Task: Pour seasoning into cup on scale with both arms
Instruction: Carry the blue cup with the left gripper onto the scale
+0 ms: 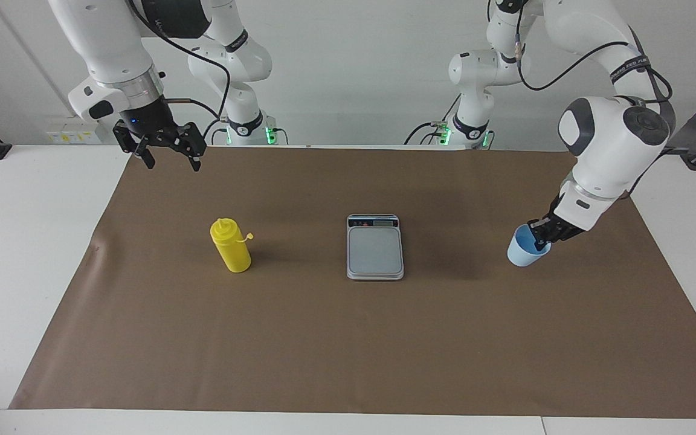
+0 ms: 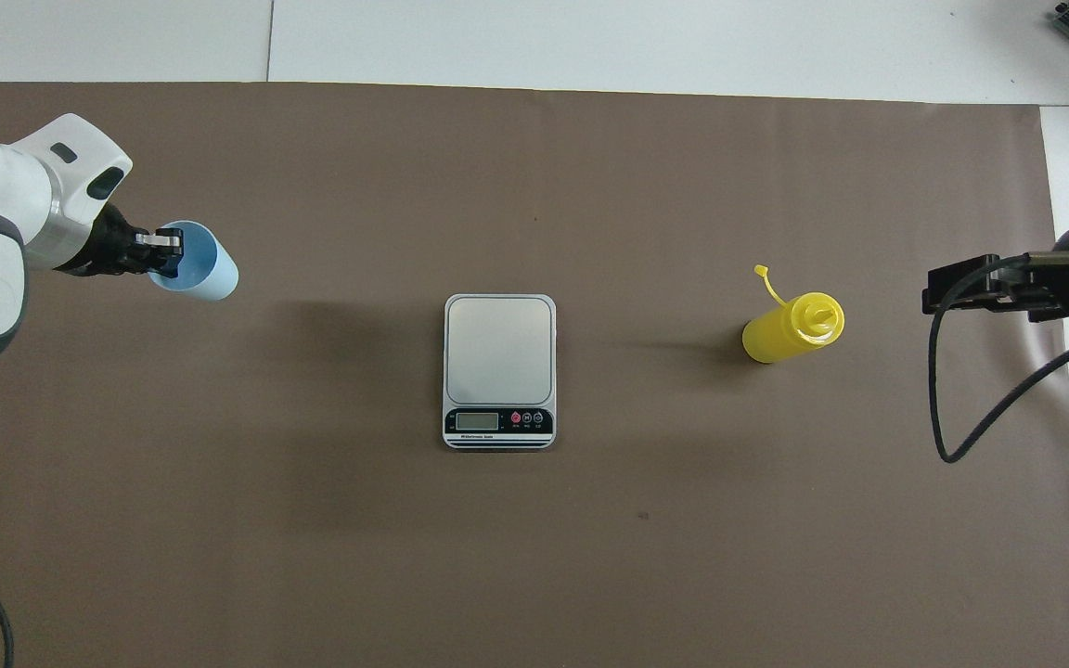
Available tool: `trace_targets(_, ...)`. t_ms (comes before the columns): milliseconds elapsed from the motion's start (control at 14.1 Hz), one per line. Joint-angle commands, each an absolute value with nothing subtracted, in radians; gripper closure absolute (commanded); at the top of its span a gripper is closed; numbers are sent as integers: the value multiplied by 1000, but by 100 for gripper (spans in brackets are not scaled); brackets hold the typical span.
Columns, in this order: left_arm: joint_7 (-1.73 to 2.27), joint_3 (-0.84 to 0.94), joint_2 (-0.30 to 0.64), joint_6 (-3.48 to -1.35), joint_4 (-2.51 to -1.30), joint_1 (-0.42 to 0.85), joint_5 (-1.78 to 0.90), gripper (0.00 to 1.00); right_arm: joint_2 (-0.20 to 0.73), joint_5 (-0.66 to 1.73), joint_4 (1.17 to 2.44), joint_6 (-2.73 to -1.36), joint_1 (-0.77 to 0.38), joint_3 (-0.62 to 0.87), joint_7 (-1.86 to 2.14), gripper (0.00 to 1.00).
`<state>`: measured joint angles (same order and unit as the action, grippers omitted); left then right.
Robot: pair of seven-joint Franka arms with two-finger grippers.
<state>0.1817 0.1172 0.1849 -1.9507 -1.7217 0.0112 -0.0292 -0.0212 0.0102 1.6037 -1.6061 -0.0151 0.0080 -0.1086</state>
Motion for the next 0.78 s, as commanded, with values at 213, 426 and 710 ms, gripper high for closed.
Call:
trace_targets(213,503,109,190,-2041,-1739,213,-41,100,-44,2,1631,-1611,-6,14,-124,0)
trace_targets(426,653,107,192,-2088,-1756,300,-40,100,-44,2,1631,-1611,-6,14,-124,0)
trace_targets(710,805,107,244,-2167,-1755,385,-34,100,-44,2,1631,-1611,-6,14,-124,0)
